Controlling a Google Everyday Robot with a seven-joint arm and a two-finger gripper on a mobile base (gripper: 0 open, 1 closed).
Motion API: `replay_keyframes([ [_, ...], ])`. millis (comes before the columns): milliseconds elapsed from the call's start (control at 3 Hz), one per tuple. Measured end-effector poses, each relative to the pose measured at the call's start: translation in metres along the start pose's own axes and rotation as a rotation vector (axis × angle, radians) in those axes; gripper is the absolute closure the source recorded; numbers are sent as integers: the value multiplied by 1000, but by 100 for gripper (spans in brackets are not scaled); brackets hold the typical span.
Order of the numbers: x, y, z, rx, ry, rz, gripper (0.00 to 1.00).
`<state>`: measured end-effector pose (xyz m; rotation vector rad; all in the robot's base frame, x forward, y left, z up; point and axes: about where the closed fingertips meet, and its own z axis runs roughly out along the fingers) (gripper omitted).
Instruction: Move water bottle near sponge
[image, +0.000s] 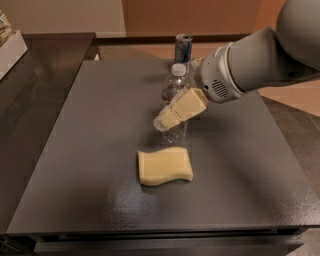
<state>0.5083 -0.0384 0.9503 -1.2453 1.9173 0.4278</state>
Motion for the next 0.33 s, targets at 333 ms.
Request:
replay_keyframes([
  [333, 0, 0, 0, 0, 0, 0, 0],
])
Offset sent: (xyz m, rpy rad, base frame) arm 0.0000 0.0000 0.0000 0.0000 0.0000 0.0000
